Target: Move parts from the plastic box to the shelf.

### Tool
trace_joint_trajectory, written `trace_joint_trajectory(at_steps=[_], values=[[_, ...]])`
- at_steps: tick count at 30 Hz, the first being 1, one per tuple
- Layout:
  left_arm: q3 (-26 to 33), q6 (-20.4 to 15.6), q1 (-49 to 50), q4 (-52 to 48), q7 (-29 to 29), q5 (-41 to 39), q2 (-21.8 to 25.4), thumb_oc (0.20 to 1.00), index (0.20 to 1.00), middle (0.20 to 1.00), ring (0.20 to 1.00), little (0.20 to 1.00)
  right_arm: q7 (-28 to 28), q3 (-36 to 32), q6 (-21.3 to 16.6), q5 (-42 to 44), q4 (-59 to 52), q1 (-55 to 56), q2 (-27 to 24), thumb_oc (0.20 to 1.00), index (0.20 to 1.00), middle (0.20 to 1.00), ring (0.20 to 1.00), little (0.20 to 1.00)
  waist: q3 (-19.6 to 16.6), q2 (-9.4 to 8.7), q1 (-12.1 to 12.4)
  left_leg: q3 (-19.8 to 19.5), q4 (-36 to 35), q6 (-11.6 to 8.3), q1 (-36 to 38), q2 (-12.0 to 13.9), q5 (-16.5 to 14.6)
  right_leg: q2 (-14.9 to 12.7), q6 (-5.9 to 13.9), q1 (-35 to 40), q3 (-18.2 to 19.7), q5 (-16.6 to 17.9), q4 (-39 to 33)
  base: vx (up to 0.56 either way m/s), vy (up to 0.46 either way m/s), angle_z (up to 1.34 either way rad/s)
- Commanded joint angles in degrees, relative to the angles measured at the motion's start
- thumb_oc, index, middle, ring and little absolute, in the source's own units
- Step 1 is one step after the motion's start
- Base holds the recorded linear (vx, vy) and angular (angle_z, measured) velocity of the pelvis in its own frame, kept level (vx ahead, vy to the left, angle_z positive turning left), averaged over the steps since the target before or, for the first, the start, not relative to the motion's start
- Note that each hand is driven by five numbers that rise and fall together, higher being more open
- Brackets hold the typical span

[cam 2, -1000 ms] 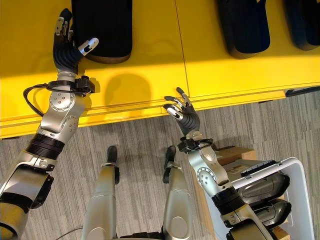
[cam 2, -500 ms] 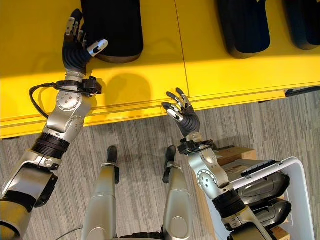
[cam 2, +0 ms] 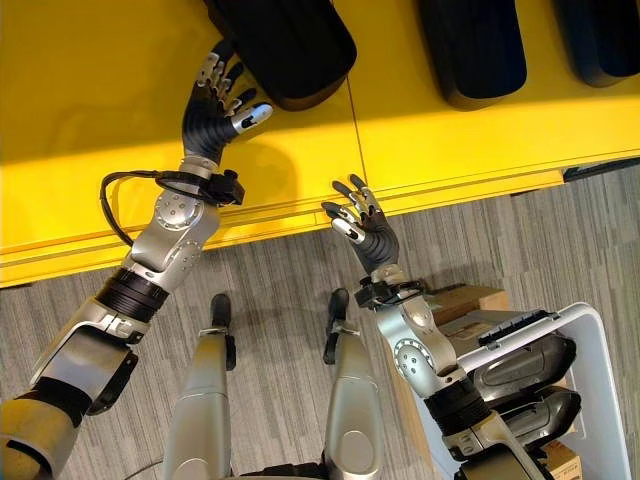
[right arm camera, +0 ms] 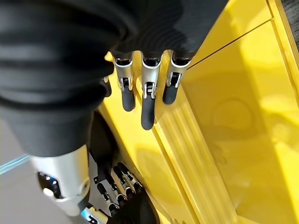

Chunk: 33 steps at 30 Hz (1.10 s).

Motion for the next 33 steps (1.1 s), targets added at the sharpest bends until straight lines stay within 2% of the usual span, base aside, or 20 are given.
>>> trace_joint_trajectory(at_steps=[1, 3, 4, 6, 7, 13, 18, 22, 24, 33], values=[[-0.3, 1.3, 2.6, 1.0, -0.5, -0.3, -1.5, 1.000, 1.000, 1.000, 1.000, 1.000, 0.6, -2.4, -2.7, 1.2, -6.2, 0.5, -2.3, 1.000, 1.000, 1.000, 1.000, 1.000, -0.4, 2.54, 0.1, 3.1, -2.9, 1.99, 0.5, 0.5, 1.3, 3.2, -1.29, 2.4, -1.0, -7.4, 9.9, 0.00, 0.000, 0.00], [0.3, 1.1, 3.3, 0.7, -0.4, -0.7, -1.3, 1.000, 1.000, 1.000, 1.000, 1.000, 0.5, -2.4, -2.7, 1.2, -6.3, 0.5, -2.2, 1.000, 1.000, 1.000, 1.000, 1.000, -0.5, 2.55, 0.2, 3.1, -3.0, 1.99, 0.6, 0.5, 1.3, 3.2, -1.29, 2.4, -1.0, -7.4, 9.8, 0.00, 0.000, 0.00], [3.3, 0.5, 6.5, -0.5, 0.1, -1.7, -0.5, 1.000, 1.000, 1.000, 1.000, 1.000, 0.5, -2.9, -2.8, 0.8, -6.9, 1.2, -1.9, 1.000, 1.000, 1.000, 1.000, 1.000, -0.4, 2.70, 0.5, 3.1, -2.8, 2.00, 0.5, 0.4, 1.2, 3.2, -1.35, 2.4, -0.9, -7.5, 10.0, 0.00, 0.000, 0.00], [4.3, 0.3, 7.6, -0.9, 0.1, -2.0, -0.2, 1.000, 1.000, 1.000, 1.000, 1.000, 0.5, -3.1, -2.8, 0.7, -7.1, 1.5, -1.9, 1.000, 1.000, 1.000, 1.000, 1.000, -0.4, 2.73, 0.5, 3.1, -2.8, 2.00, 0.5, 0.4, 1.2, 3.2, -1.36, 2.4, -0.9, -7.5, 10.0, 0.01, -0.007, -0.04], [7.8, -0.1, 12.0, -3.1, 0.2, -1.8, 1.1, 1.000, 1.000, 1.000, 1.000, 1.000, 0.7, -4.2, -2.9, 0.1, -8.4, 2.3, -1.9, 1.000, 1.000, 1.000, 1.000, 1.000, -0.3, 2.91, 0.9, 3.2, -2.9, 1.97, 0.5, 0.4, 1.1, 3.1, -1.41, 2.4, -1.0, -7.7, 10.1, 0.01, -0.002, -0.05], [14.3, -0.9, 19.9, -7.0, 0.3, -1.9, 2.4, 1.000, 1.000, 1.000, 1.000, 1.000, 1.4, -5.9, -2.9, -1.3, -10.4, 3.6, -1.5, 1.000, 1.000, 1.000, 1.000, 1.000, -0.3, 3.11, 1.7, 3.1, -2.9, 1.98, 0.5, 0.2, 0.9, 3.0, -1.46, 2.4, -1.2, -7.8, 10.1, 0.00, -0.001, 0.01], [18.3, -2.0, 25.3, -11.1, 0.2, -3.6, 1.7, 1.000, 1.000, 1.000, 1.000, 1.000, 1.4, -7.3, -3.8, -2.2, -12.5, 3.5, -1.5, 1.000, 1.000, 1.000, 1.000, 1.000, -0.3, 2.99, 2.3, 3.1, -3.0, 2.03, 0.5, 0.1, 0.9, 2.9, -1.51, 2.6, -1.4, -7.7, 10.1, 0.00, 0.000, 0.00], [19.8, -2.2, 28.0, -13.3, -0.3, -4.3, 1.3, 1.000, 1.000, 1.000, 1.000, 1.000, 1.6, -8.8, -4.4, -2.9, -14.9, 3.5, -2.2, 1.000, 1.000, 1.000, 1.000, 1.000, -0.3, 2.72, 2.5, 3.1, -3.1, 2.06, 0.8, 0.1, 0.8, 3.0, -1.48, 3.1, -1.4, -7.6, 9.7, 0.00, 0.000, 0.00], [20.7, -2.4, 29.4, -15.1, -0.7, -4.1, 1.5, 1.000, 1.000, 1.000, 1.000, 1.000, 1.5, -10.9, -5.8, -3.0, -17.0, 2.8, -2.5, 1.000, 1.000, 1.000, 1.000, 1.000, -0.4, 2.48, 2.6, 3.1, -3.3, 2.08, 1.1, 0.1, 0.7, 3.0, -1.43, 3.3, -1.4, -7.5, 9.5, 0.00, 0.000, 0.00], [20.2, -2.3, 30.2, -16.6, -1.7, -4.0, 1.8, 1.000, 1.000, 1.000, 1.000, 1.000, -0.7, -13.2, -7.8, -5.1, -19.4, -3.3, -3.9, 1.000, 1.000, 1.000, 1.000, 1.000, -1.1, 1.95, 3.0, 3.1, -3.6, 2.11, 1.7, 0.3, 0.5, 3.2, -1.25, 3.8, -1.5, -7.7, 9.3, 0.00, 0.000, 0.00]])
